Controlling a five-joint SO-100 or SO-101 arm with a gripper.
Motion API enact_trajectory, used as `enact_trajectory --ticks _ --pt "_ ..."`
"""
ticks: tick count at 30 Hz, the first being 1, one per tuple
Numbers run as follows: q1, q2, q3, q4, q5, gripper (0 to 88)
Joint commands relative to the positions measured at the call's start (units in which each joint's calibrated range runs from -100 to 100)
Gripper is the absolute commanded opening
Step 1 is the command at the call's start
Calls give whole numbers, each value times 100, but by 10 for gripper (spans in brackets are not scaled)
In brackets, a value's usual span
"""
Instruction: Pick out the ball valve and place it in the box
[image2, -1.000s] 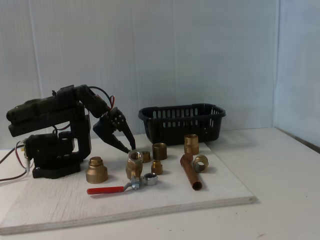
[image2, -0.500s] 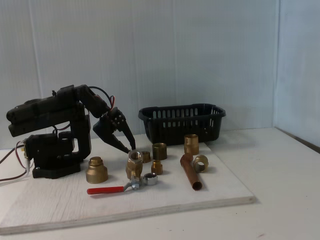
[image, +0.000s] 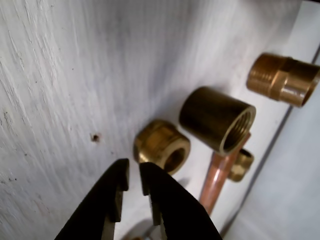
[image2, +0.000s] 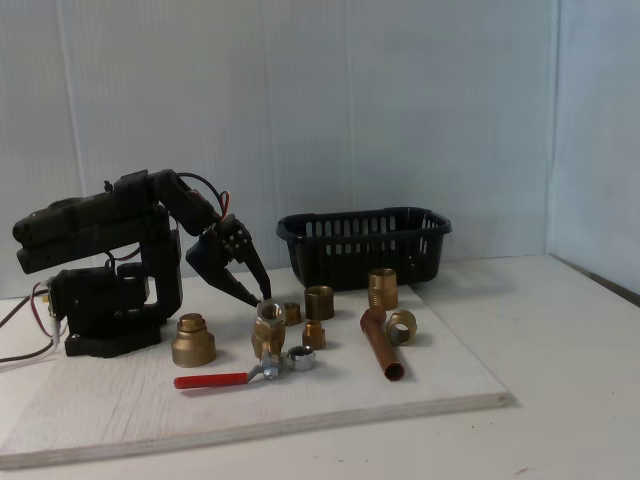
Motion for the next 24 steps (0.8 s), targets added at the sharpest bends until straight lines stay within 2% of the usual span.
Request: enact_trajectory --ticks 1,17,24 --pt "-17 26 55 30 3 9" --pt "-17 0 55 30 -18 9" --pt "-24 -42 -9 -848 -23 8"
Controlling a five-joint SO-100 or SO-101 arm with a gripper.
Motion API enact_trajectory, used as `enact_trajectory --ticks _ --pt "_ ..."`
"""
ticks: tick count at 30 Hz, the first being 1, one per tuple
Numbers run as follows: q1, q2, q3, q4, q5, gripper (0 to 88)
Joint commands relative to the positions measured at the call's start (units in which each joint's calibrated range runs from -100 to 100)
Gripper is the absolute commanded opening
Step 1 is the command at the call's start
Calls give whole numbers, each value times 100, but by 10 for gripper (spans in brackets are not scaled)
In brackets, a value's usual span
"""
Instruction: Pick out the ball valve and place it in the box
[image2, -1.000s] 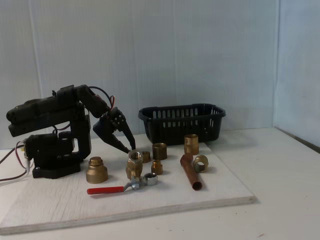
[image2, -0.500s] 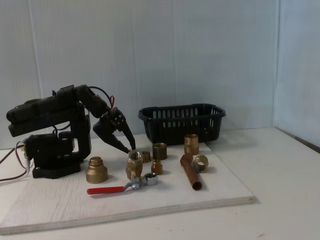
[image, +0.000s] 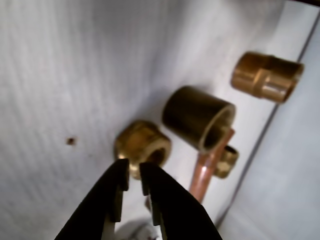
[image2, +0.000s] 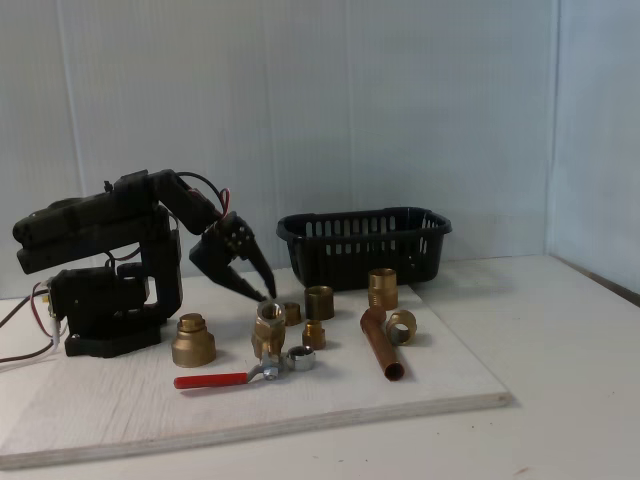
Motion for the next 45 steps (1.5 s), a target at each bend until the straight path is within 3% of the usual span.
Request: enact_trajectory --ticks 1,17,25,29,36,40,45 --pt "-2 -42 -27 -547 -23 8" --pt "249 187 -2933 -685 -75 7" --pt "928 2603 -5108 -590 -359 7" --pt "1179 4078 -6498 141 -318 10" --pt "1341 6104 -8844 2793 -256 8" --pt "1363 6876 -9738 3757 231 8" --pt "1688 7317 -9945 3792 784 8"
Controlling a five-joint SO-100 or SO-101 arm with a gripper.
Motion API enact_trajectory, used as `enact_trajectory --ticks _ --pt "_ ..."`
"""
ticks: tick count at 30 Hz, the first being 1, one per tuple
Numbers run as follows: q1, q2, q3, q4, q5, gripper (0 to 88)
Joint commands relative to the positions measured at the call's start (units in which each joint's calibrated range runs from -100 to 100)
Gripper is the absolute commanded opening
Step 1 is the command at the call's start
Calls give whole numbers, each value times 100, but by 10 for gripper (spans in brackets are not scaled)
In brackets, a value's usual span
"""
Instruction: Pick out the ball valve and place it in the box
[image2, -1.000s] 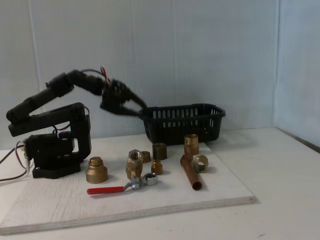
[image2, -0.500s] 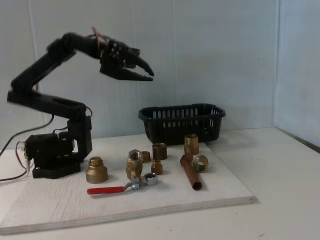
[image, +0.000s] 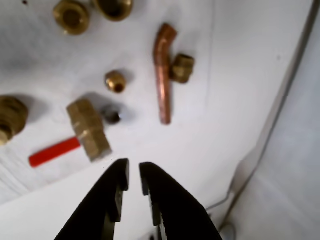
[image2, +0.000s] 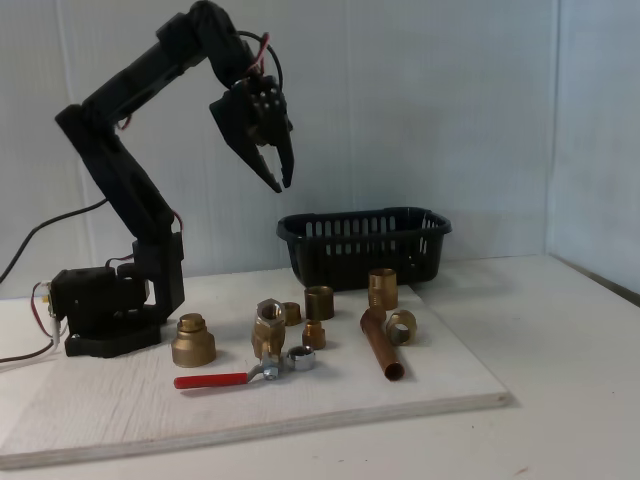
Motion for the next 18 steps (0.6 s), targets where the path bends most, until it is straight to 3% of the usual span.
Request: enact_trajectory --ticks 1,18 --pt "302 210 -286 77 366 8" --pt "1409 261 1907 17 1655 13"
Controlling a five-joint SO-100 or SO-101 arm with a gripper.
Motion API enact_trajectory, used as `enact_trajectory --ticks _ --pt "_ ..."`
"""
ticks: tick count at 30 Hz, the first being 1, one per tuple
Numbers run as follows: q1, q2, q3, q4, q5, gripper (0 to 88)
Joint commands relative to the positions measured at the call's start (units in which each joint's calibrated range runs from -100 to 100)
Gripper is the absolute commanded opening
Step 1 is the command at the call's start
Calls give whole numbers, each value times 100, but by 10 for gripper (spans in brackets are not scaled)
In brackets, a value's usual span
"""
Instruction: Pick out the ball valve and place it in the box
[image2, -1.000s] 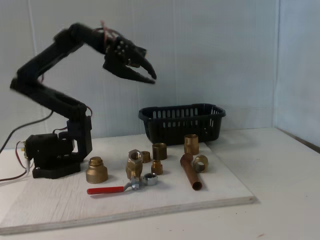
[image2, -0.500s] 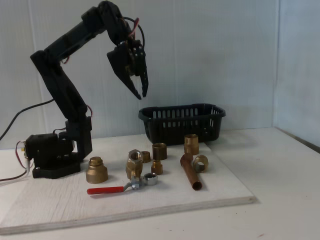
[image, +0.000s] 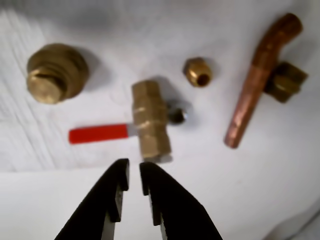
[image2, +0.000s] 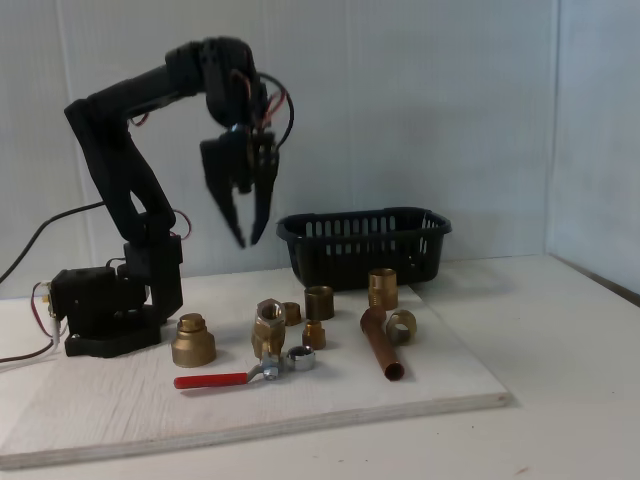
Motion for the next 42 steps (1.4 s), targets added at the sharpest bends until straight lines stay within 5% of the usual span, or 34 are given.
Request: enact_trajectory --ticks 1,5,13,35,42 --pt "127 -44 309 -17 172 13" --pt "208 -44 381 -17 281 42" --pt "208 -36 426 -9 281 295" --pt "636 40 2105 -2118 291 300" --pt "968 40 2421 -2497 622 300"
